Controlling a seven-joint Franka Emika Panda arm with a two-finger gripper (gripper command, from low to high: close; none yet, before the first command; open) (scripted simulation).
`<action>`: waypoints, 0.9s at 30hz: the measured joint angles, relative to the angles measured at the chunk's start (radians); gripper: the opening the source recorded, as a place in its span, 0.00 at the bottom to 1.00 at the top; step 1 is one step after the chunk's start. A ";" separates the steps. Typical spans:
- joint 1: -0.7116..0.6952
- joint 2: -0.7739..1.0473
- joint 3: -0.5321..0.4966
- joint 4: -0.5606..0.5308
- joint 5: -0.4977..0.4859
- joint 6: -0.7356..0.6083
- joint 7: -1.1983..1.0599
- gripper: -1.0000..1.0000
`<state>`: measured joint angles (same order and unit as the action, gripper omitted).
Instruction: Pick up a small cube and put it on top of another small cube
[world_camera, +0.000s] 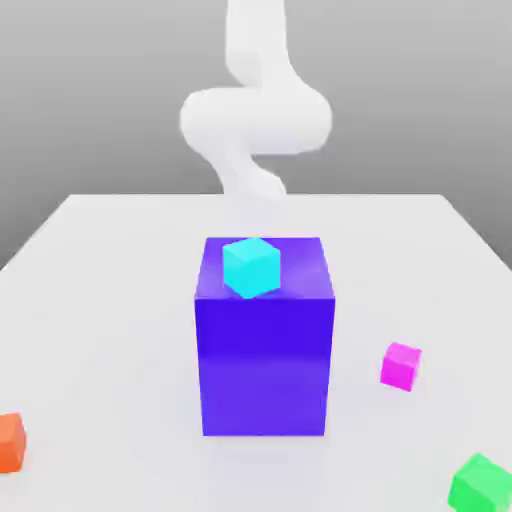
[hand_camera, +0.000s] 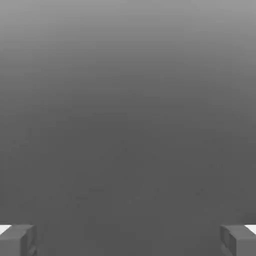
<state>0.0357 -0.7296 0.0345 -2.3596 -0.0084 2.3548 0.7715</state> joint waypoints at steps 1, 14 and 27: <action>0.017 0.035 0.016 -0.028 -0.004 0.026 -0.015 0.50; 0.255 0.495 0.184 -0.383 -0.026 0.368 -0.216 0.50; 0.495 0.920 0.092 -0.494 -0.193 0.691 -0.190 0.50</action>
<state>0.5310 0.1904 0.1261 -2.8532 -0.2013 3.0462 0.5816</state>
